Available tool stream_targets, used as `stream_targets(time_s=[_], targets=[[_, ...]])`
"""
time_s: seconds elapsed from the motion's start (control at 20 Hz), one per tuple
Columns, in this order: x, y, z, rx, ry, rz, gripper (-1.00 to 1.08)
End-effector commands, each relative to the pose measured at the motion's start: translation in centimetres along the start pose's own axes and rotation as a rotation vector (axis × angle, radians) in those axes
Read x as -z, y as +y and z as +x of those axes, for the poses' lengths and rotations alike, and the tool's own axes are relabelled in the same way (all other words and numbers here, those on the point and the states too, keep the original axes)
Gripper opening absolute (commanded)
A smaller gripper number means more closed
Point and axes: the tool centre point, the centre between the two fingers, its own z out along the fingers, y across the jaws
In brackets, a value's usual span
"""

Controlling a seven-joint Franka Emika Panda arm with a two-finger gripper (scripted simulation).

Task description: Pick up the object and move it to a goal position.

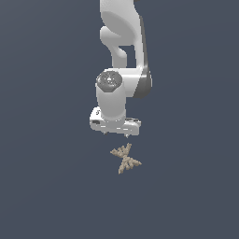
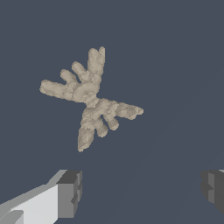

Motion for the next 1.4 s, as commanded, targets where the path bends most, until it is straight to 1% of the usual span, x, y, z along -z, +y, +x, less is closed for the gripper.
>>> stream_targets(time_s=[0.0, 0.35, 0.7, 1.0, 1.35], targets=[[-0.7, -0.1, 0.9, -0.031, -0.002, 0.004, 1.08], [-3.1, -0.9, 4.3, -0.143, 0.001, 0.008, 1.08], [-5.5, -2.4, 7.3, -0.230, 0.019, 0.000, 1.08], [-6.7, -3.7, 8.8, -0.264, 0.035, -0.008, 1.08], [-7.2, -4.5, 9.5, -0.275, 0.043, -0.012, 1.08]])
